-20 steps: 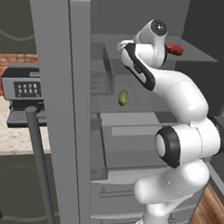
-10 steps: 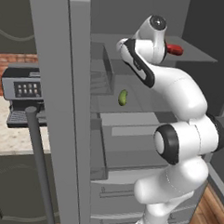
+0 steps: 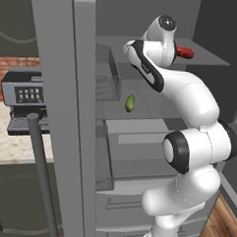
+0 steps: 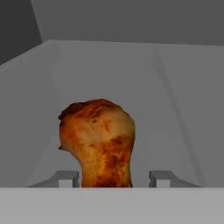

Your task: Gather the cucumber and sweet potato from the fridge and place them on a tray on the dining counter. Then gather the steak and chicken drumstick from the fridge and place them on the other tray.

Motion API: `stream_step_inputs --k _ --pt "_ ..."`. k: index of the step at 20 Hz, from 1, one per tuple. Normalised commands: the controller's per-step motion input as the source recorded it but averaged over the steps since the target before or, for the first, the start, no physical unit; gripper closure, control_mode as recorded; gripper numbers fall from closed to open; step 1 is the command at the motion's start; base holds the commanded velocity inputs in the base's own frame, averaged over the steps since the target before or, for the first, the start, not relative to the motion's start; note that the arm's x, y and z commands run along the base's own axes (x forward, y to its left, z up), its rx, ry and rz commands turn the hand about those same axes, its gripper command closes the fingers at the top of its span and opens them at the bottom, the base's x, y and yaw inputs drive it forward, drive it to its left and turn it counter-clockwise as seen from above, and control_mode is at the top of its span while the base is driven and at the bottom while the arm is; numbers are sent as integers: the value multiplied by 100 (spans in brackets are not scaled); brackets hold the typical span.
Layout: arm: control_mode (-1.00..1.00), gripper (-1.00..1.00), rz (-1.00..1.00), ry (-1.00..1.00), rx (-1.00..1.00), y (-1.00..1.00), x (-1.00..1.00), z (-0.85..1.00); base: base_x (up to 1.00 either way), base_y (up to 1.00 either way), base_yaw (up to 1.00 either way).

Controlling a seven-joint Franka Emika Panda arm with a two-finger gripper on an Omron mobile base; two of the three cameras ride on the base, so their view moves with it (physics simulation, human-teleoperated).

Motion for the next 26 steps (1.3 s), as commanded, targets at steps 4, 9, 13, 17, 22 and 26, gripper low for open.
stream_step_inputs --k 4,9,13,17,22,26 --pt "-100 100 0 0 0 0 8 -65 0 0 0" --pt "-100 100 0 0 1 4 8 -51 0 0 0" --pt "-100 100 0 -1 4 8 0 -27 0 0 0" --pt "-100 100 0 -8 12 0 -2 -3 0 0 0" --pt "-100 100 0 -9 10 0 -42 0 0 0 0" --pt "-100 100 0 0 0 0 -64 4 0 0 0"
